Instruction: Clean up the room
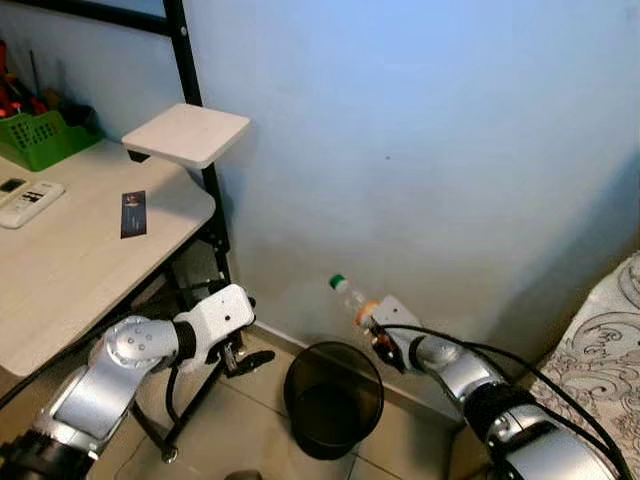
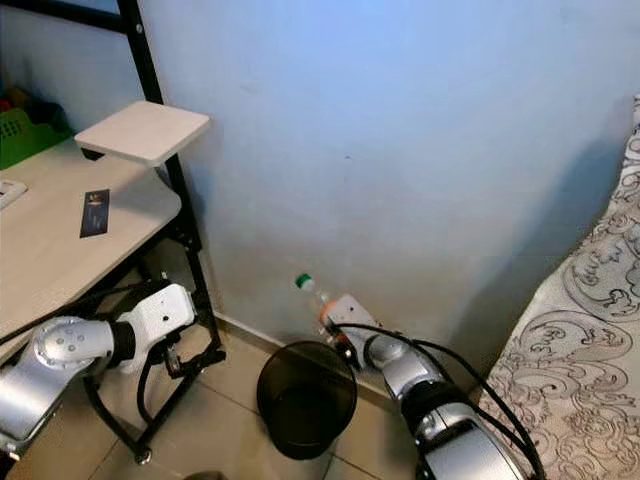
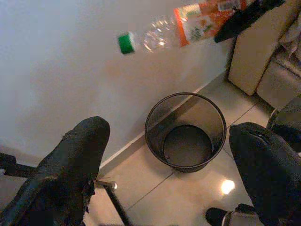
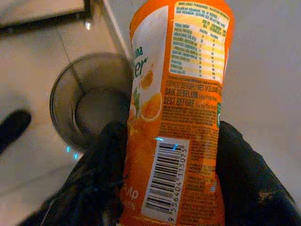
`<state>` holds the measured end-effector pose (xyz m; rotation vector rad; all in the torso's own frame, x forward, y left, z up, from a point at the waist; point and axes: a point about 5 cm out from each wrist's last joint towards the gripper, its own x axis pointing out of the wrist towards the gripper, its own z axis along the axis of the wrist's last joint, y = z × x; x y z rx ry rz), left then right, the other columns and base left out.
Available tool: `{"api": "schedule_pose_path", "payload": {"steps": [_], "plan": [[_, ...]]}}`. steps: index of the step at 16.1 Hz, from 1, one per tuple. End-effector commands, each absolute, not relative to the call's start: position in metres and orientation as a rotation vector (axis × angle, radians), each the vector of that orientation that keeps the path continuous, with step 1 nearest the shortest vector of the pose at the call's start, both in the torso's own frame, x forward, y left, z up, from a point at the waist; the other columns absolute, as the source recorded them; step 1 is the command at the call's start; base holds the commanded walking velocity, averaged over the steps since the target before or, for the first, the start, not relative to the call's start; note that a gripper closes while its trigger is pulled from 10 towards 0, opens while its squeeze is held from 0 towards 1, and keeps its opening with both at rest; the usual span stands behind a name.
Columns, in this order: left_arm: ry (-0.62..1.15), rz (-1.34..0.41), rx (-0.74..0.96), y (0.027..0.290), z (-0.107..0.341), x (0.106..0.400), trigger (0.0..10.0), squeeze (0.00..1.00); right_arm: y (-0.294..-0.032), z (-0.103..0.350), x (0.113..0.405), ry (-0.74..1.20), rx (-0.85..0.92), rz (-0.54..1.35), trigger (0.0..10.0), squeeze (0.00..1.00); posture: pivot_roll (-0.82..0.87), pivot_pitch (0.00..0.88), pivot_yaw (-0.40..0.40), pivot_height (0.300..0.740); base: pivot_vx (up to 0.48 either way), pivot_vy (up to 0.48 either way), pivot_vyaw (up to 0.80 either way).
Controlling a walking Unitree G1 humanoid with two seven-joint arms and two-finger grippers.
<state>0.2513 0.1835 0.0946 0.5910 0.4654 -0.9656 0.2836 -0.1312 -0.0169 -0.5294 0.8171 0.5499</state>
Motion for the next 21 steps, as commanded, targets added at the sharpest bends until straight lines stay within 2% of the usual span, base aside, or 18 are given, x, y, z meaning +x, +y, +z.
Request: {"api": "schedule_pose_path", "payload": {"steps": [1,6,7,8,9,10,11,21], "plan": [[0.461,-0.984,0.622,0.183,0.096,0.254,10.0,0.0,-0.132,-0.018,0.284,0.842,-0.538,0.554,10.0,0.0,0.14,0.0,-0.025,0.74,0.0,0.0,0.0],[0.465,-0.992,0.63,0.185,0.097,0.256,10.0,0.0,-0.126,-0.021,0.282,0.867,-0.511,0.573,10.0,0.0,0.14,0.0,-0.023,0.74,0.0,0.0,0.0],[0.466,-0.993,0.632,0.185,0.097,0.256,10.0,0.0,-0.125,-0.021,0.282,0.869,-0.502,0.578,10.0,0.09,0.14,0.0,-0.023,0.74,0.0,0.0,0.0],[0.467,-0.994,0.631,0.186,0.097,0.256,10.0,0.0,-0.125,-0.021,0.281,0.874,-0.5,0.583,10.0,0.14,0.14,0.0,-0.026,0.74,0.0,0.0,0.0],[0.466,-0.993,0.631,0.186,0.097,0.257,10.0,0.0,-0.124,-0.022,0.281,0.877,-0.497,0.591,10.0,0.65,0.14,0.0,-0.029,0.74,0.0,0.0,0.0],[0.466,-0.993,0.631,0.186,0.097,0.257,10.0,0.0,-0.123,-0.022,0.281,0.879,-0.494,0.594,10.0,0.92,0.14,0.0,-0.03,0.74,0.0,0.0,0.0],[0.467,-0.991,0.629,0.187,0.097,0.257,10.0,0.0,-0.12,-0.022,0.28,0.885,-0.474,0.607,10.0,1.0,0.15,0.0,-0.033,0.74,0.0,0.0,0.0],[0.47,-0.991,0.616,0.185,0.096,0.256,10.0,0.0,-0.108,-0.026,0.273,0.889,-0.327,0.635,10.0,1.0,0.15,0.0,-0.028,0.74,0.0,0.0,0.0]]}}
